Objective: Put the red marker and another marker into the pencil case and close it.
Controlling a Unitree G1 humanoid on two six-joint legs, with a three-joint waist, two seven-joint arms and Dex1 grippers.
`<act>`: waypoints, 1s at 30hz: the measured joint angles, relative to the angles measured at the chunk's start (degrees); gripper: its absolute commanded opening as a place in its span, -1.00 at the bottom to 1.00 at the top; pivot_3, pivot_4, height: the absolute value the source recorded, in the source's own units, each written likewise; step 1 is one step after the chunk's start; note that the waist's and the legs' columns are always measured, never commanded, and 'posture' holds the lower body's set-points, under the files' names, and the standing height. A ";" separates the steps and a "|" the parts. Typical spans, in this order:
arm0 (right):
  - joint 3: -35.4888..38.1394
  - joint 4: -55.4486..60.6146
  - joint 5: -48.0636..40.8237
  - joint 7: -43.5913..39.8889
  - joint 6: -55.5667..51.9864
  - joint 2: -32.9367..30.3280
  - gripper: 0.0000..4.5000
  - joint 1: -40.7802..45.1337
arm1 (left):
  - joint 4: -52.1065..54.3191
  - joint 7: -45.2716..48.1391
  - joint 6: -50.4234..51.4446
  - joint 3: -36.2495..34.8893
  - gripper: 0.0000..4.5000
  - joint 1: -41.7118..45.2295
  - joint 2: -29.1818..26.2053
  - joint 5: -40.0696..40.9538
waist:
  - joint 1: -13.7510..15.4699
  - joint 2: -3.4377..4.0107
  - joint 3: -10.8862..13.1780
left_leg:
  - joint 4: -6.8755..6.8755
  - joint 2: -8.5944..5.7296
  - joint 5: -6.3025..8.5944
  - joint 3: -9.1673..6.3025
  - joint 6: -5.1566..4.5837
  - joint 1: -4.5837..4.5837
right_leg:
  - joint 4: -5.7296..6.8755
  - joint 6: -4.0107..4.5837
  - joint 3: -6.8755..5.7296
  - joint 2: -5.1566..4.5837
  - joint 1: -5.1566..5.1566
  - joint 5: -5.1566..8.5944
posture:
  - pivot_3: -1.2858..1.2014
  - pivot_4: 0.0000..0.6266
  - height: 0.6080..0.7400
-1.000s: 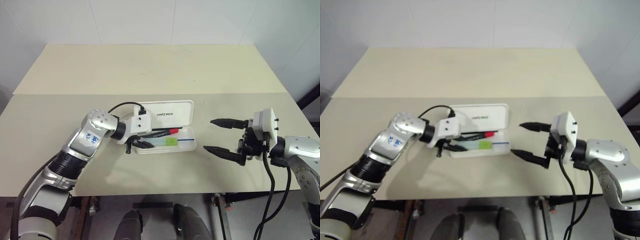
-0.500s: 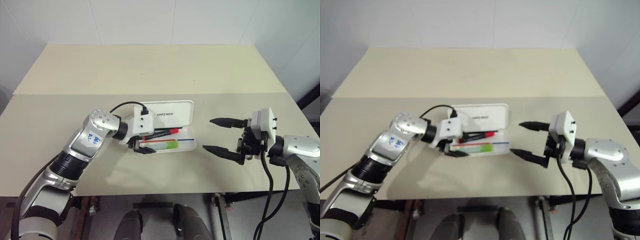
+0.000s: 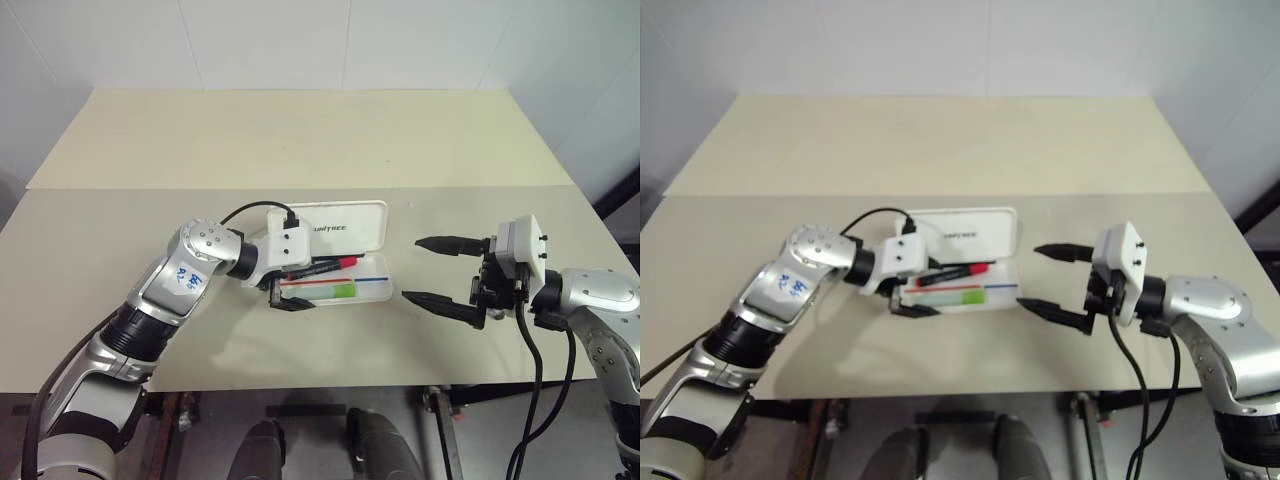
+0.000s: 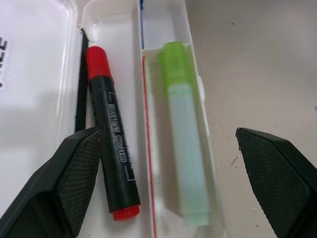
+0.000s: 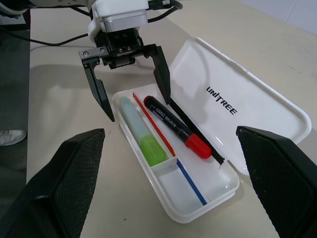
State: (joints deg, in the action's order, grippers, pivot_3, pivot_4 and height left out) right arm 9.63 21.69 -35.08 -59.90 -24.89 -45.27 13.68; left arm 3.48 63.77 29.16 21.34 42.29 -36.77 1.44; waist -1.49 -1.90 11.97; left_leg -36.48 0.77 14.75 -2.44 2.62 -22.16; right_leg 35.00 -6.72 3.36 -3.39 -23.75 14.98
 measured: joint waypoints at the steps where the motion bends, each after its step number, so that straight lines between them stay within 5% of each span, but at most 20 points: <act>1: 0.01 -0.11 0.04 0.01 0.02 0.00 1.00 0.05 | -0.07 -0.40 -0.35 -0.06 0.99 0.00 0.28 -0.02 | 0.01 0.00 0.00 | 0.00 0.00 0.00 0.00 0.00 0.00 | 0.00 0.00 0.00 0.00 0.00 0.00 | 0.03 -0.52 1.00; 11: 2.21 -2.53 2.93 5.34 0.34 0.49 1.00 -4.62 | 0.58 -1.06 -15.06 -9.81 0.99 -3.55 7.94 10.07 | 0.21 0.00 0.00 | -0.04 -0.03 0.00 -0.01 0.00 0.00 | 0.04 -0.02 0.02 -0.04 0.01 -0.01 | 0.03 -0.52 1.00; 20: 6.56 -3.16 4.37 10.95 1.24 1.47 1.00 -12.21 | -0.45 2.03 -22.59 -11.51 0.99 -7.62 10.39 14.62 | 0.17 0.01 -0.01 | -0.24 -0.04 -0.04 0.01 -0.04 0.05 | 0.07 -0.02 0.05 -0.03 0.11 -0.01 | 0.03 -0.52 1.00; 24: 8.88 -4.76 7.05 13.63 2.43 1.73 1.00 -15.66 | -2.42 7.63 -28.57 -14.75 0.99 -9.38 14.99 22.98 | 0.25 0.02 -0.01 | -0.53 -0.05 -0.03 0.03 -0.06 -0.01 | 0.00 0.13 0.07 -0.04 0.21 0.06 | 0.03 -0.52 1.00; 30: 9.87 -6.70 10.63 17.73 2.58 3.29 1.00 -19.57 | -3.17 12.06 -30.41 -15.30 0.99 -11.35 14.20 26.12 | -0.08 0.06 -0.04 | -0.62 -0.08 -0.13 0.15 -0.22 0.10 | -0.02 0.66 0.23 -0.02 0.33 0.23 | 0.03 -0.52 1.00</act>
State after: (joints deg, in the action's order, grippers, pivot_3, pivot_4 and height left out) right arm 19.50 14.99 -24.44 -42.17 -22.31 -41.98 -5.89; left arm 0.30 75.83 -1.24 6.04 30.94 -22.56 27.57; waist -1.57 -1.84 11.94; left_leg -37.09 0.69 14.62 -2.29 2.40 -22.06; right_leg 34.98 -6.06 3.59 -3.41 -23.41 15.20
